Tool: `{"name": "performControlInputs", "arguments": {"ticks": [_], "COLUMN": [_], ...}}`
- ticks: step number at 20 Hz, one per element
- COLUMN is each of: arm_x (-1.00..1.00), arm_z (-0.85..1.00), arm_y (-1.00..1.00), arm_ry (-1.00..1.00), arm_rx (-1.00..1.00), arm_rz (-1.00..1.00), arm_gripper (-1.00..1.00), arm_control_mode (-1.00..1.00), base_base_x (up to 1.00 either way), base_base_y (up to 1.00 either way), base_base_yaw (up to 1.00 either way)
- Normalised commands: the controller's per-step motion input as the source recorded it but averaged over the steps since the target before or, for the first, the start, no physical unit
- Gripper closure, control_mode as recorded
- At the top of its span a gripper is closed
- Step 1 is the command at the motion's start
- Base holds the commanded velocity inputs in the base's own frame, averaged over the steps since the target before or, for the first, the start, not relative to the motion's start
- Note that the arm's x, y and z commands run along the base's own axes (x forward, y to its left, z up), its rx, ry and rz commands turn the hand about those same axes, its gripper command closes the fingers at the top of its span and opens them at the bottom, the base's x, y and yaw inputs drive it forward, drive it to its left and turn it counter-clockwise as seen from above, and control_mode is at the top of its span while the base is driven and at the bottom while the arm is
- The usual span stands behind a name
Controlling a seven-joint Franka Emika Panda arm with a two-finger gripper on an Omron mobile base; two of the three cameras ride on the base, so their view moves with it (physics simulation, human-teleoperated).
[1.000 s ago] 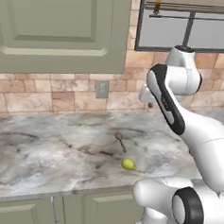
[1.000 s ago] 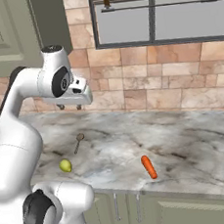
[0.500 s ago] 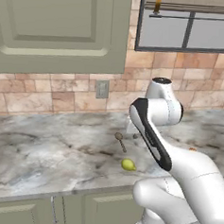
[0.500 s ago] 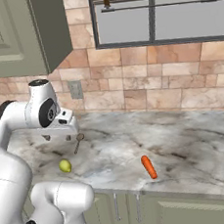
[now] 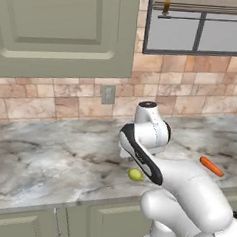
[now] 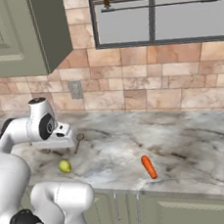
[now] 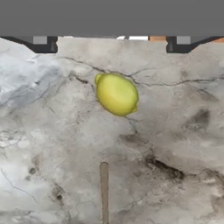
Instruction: Place the lemon and carrot inside the fridge drawer. Close the drawer after placing the vegetables.
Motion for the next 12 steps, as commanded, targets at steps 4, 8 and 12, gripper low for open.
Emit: {"name": "performControlInputs", "arguments": {"ticks": [4, 8, 12], "arm_x": [0.15, 0.0, 0.0], "arm_z": [-0.85, -0.49, -0.45], "arm_y": [0.0, -0.04, 0.0], "arm_ry": [0.0, 0.0, 0.0], "arm_rx": [0.0, 0.0, 0.0], "arm_rz": [0.07, 0.1, 0.13], "arm_gripper": [-1.0, -1.0, -1.0], "arm_control_mode": [-1.0, -1.0, -1.0], "base_base_x": [0.0, 0.0, 0.0], "base_base_y": [0.0, 0.0, 0.0], "base_base_yaw": [0.0, 0.0, 0.0]}}
